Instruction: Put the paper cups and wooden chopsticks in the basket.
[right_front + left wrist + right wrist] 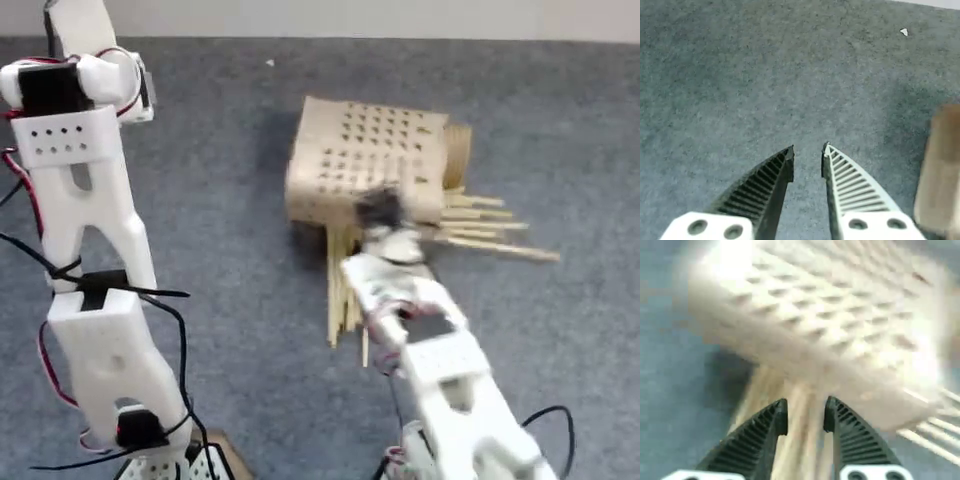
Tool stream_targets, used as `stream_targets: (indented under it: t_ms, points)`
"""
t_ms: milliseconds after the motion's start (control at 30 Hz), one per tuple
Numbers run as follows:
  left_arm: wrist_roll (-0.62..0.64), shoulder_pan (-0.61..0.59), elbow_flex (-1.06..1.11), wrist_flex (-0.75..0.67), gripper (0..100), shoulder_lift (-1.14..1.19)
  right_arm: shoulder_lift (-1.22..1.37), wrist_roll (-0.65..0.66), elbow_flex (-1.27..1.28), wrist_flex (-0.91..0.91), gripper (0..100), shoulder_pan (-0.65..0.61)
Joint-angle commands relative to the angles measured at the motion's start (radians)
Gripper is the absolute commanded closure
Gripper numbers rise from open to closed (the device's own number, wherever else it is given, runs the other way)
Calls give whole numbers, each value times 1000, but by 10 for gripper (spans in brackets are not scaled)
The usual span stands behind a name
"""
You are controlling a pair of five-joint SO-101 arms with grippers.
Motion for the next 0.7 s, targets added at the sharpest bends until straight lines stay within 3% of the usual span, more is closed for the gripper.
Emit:
stream_targets:
  t_ms: [0, 133, 367, 500, 667]
  points:
    - [-8, -54, 31, 14, 870, -41, 246, -15, -211, 84, 865, 102]
    - [-68, -59, 70, 6, 867, -30, 165, -164, -458, 289, 865, 464]
    - [-72, 168, 81, -43, 867, -19, -101, -100, -636, 539, 865, 776]
    - [-72, 286, 76, -92, 867, 33, -148, -100, -544, 541, 865, 863]
    - [-68, 395, 76, -219, 860, 125, -168, -91, -240, 452, 865, 826]
